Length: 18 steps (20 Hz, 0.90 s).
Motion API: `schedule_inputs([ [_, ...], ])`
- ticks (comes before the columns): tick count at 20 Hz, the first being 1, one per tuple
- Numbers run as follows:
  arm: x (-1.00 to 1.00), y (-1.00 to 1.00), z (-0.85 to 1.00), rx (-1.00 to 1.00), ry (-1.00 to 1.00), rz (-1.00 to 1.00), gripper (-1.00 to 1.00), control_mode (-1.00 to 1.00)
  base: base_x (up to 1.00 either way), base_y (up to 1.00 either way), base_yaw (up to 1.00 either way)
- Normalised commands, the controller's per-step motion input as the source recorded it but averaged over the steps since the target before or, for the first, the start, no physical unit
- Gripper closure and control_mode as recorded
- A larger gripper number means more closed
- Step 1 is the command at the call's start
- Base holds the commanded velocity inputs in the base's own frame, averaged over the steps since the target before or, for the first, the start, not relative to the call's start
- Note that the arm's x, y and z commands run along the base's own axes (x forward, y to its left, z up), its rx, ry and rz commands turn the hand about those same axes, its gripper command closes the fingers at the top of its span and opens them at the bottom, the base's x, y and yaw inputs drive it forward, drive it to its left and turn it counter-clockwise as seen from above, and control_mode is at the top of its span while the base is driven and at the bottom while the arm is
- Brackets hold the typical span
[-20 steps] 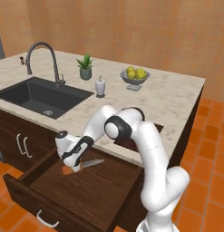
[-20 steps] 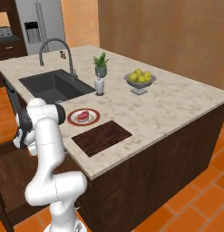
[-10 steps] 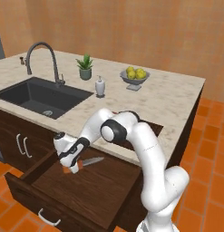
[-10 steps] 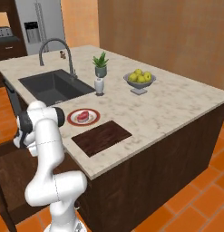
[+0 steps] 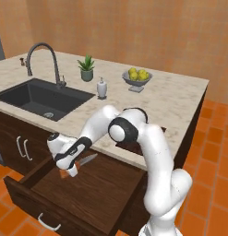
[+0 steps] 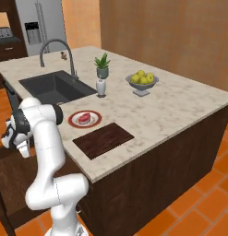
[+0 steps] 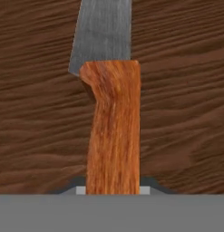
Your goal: Pick up the knife from the drawer and place it on the cutting board. Then place the meat from the plate to the cutting board.
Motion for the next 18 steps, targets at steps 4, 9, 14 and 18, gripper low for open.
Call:
schedule_inputs([
  [4,-1.0,0.11,1.0,0.0,0.04,-0.08,1.0,-1.0,0.0,0.0,0.0],
  [9,-1.0,0.15,1.0,0.0,0.0,-0.02,1.0,-1.0,0.0,0.0,0.0],
  [14,-0.97,-0.01,0.87,-0.03,-0.11,0.03,1.0,-1.0,0.0,0.0,0.0],
  [18,-0.47,-0.67,0.86,-0.09,-0.1,0.02,1.0,-1.0,0.0,0.0,0.0],
])
